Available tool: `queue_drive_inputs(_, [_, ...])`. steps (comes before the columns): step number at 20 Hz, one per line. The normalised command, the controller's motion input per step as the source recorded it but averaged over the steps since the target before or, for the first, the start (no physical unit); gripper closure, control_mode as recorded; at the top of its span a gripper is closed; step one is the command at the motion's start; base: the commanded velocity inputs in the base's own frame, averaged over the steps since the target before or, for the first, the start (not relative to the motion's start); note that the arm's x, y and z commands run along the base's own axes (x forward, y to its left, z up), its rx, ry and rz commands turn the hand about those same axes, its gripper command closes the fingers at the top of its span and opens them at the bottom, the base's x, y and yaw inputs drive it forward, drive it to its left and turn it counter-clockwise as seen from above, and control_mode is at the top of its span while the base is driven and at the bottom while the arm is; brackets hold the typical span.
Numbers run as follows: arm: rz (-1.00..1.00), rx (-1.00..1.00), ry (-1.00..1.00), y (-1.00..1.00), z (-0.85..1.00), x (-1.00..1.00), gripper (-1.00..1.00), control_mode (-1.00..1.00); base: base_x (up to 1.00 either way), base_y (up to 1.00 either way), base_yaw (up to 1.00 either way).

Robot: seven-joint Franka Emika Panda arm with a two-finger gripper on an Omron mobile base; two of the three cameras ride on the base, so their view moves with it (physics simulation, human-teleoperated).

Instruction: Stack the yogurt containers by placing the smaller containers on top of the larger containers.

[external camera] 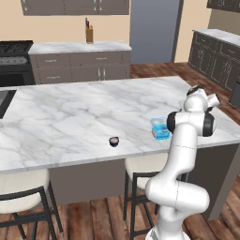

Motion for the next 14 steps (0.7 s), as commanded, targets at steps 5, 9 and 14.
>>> queue_drive_inputs(5, [0.0,0.0,-0.03,0.01,0.18,-0.05,1.0,-1.0,0.0,0.0,0.0])
queue_drive_inputs(9, [0.0,0.0,-0.02,0.05,0.23,-0.13,1.0,-1.0,0.0,0.0,0.0])
queue_drive_inputs(14, [0.0,0.0,0.0,0.12,0.08,-0.19,1.0,-1.0,0.0,0.0,0.0])
